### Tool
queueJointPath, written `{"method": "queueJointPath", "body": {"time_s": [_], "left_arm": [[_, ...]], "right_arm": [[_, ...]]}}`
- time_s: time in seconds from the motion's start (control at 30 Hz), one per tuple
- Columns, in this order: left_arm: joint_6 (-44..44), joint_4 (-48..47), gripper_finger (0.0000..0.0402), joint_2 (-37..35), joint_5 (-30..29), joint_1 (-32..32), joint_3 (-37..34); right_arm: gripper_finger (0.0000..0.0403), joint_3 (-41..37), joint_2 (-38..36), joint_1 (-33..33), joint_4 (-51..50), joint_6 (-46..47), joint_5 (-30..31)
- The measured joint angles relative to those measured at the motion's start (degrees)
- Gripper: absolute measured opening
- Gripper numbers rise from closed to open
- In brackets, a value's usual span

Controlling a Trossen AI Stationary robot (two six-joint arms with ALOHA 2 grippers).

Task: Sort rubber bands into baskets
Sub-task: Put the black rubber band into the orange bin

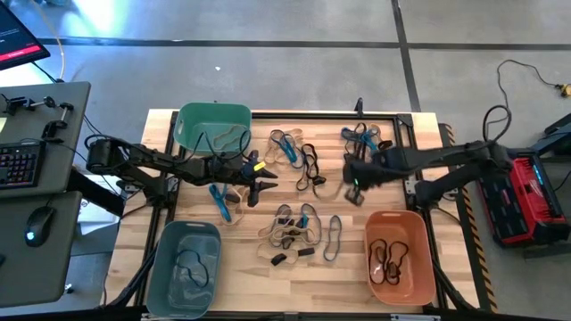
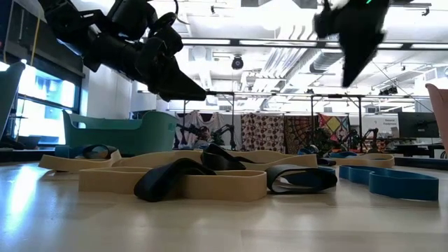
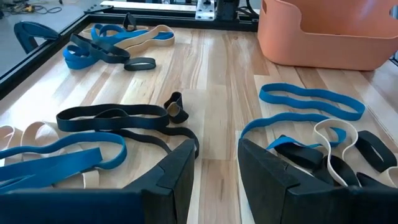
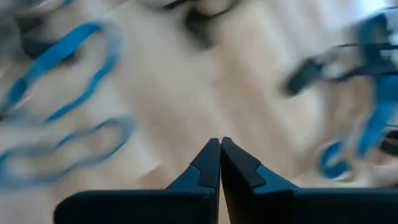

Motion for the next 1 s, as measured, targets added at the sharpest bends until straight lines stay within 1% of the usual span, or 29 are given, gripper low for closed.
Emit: {"method": "queueJointPath", "body": {"time_s": [0.13,0.3,0.47,0.6,0.7,0.77,0.87,1.0], "left_arm": [[0.0,0.0,0.0117,0.0,0.0,0.0,0.0],[1.1,0.0,0.0117,0.0,0.0,0.0,0.0],[1.1,-0.4,0.0117,0.0,0.0,0.0,0.0],[1.1,-1.2,0.0117,0.0,0.0,0.0,0.0],[1.1,-1.3,0.0117,0.0,0.0,0.0,0.0],[1.1,-1.3,0.0117,0.0,0.0,0.0,0.0],[1.1,-1.3,0.0117,0.0,0.0,0.0,0.0],[1.1,-1.3,0.0117,0.0,0.0,0.0,0.0]], "right_arm": [[0.0019,0.0,2.0,-8.8,2.8,-4.9,0.2],[0.0067,0.0,7.3,-16.6,7.5,-10.2,-0.2],[0.0120,0.0,14.4,-22.0,11.7,-9.2,1.4],[0.0149,-0.1,19.6,-25.4,14.3,-8.0,1.6],[0.0160,-0.1,22.5,-27.6,16.2,-7.0,1.6],[0.0162,-0.1,23.9,-28.7,17.1,-6.6,3.1],[0.0162,-0.1,24.8,-30.2,17.9,-5.5,5.3],[0.0162,-0.1,25.1,-31.9,20.8,-5.9,5.8]]}}
